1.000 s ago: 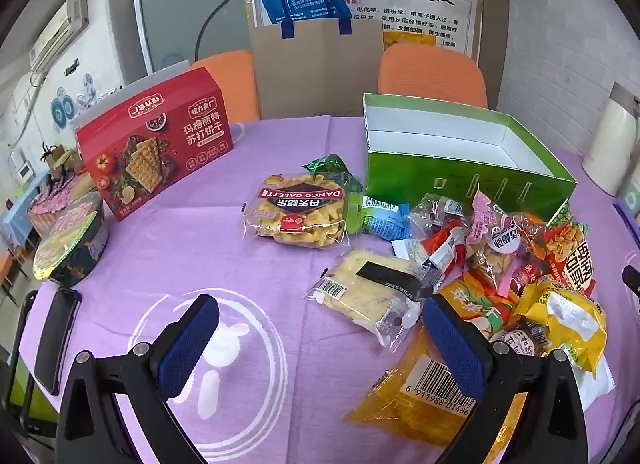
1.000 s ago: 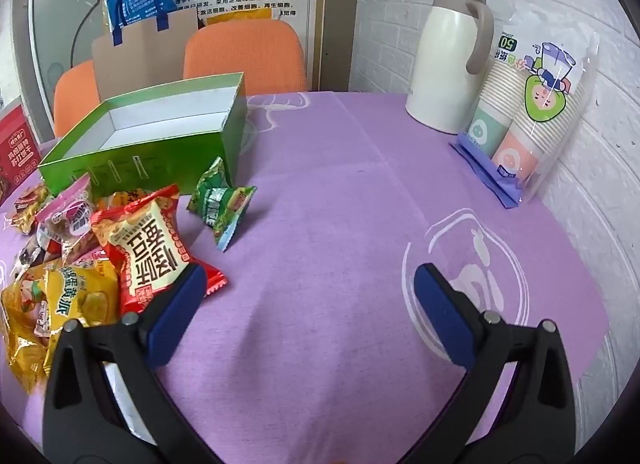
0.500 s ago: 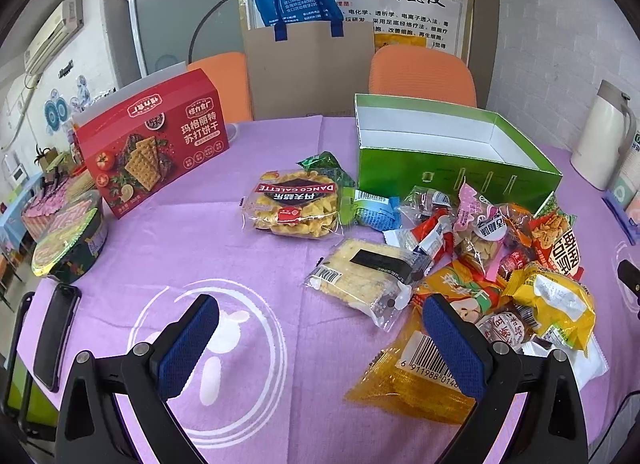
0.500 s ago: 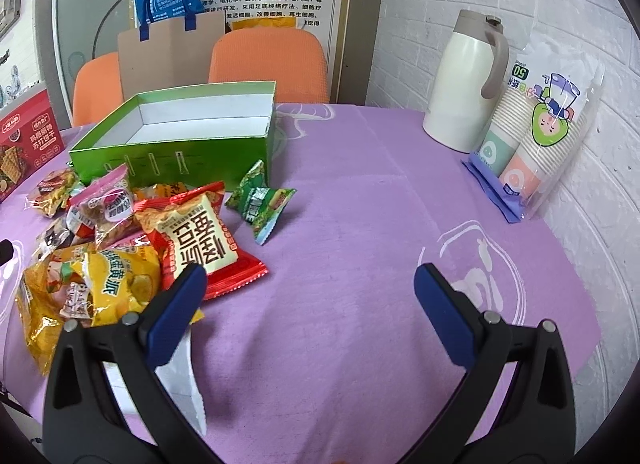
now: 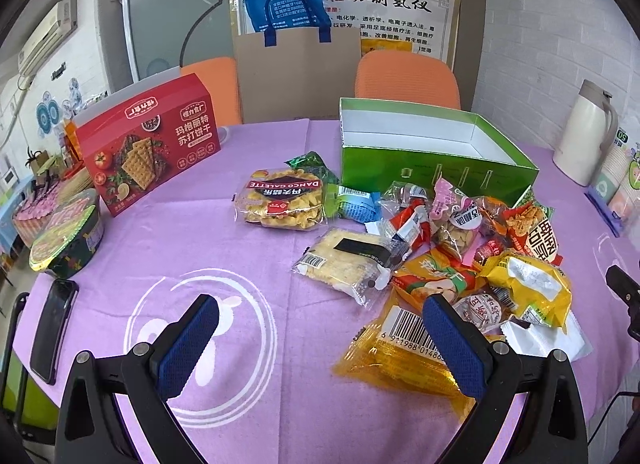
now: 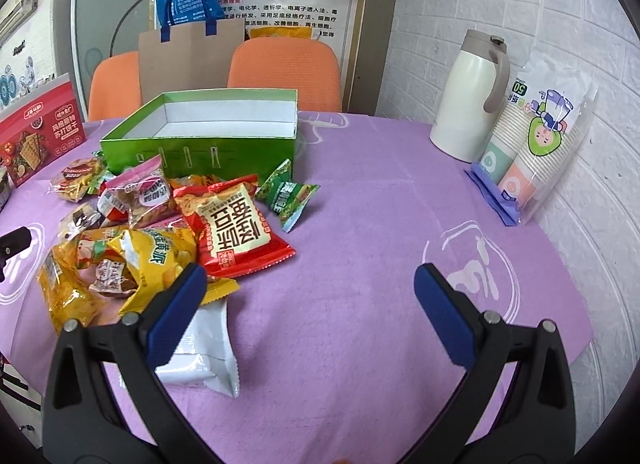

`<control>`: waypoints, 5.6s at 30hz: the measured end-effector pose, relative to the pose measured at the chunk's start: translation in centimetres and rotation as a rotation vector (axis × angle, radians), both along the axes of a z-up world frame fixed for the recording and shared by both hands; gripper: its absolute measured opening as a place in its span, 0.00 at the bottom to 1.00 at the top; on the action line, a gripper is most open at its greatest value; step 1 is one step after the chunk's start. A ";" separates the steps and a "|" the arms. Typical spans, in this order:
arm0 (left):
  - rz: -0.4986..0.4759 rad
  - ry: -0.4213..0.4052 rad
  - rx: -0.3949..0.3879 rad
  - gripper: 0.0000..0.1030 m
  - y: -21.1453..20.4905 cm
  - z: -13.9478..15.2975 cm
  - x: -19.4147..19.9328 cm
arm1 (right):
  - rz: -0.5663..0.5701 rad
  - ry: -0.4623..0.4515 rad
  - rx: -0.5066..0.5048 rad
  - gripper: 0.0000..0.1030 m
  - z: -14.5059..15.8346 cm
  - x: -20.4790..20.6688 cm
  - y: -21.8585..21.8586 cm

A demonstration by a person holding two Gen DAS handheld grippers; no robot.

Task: Organize snacks

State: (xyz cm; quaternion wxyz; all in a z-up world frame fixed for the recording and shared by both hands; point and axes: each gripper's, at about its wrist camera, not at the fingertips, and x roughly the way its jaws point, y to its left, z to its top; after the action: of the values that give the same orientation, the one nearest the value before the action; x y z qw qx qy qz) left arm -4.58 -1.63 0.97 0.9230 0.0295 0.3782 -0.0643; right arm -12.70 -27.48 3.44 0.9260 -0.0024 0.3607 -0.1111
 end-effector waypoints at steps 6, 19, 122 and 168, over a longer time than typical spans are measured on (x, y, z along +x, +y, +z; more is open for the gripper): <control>-0.008 0.000 -0.006 1.00 -0.1 0.0 -0.3 | 0.008 0.005 0.002 1.00 -0.3 -0.3 0.4; -0.014 0.025 -0.024 1.00 -0.2 -0.7 0.2 | 0.014 0.023 0.008 1.00 -1.1 -0.1 0.8; -0.365 0.035 -0.170 0.46 -8.3 8.0 12.9 | 0.381 -0.058 0.257 0.06 4.9 12.5 -2.2; -0.220 -0.121 -0.117 1.00 -3.8 5.9 8.9 | 0.428 -0.079 0.204 0.95 4.6 11.4 1.3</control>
State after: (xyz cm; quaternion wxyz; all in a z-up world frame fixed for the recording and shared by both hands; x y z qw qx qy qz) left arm 4.27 -5.46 6.88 0.9317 0.0204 0.3119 -0.1850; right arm -1.25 -26.15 8.07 0.9373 0.0190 0.3248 0.1245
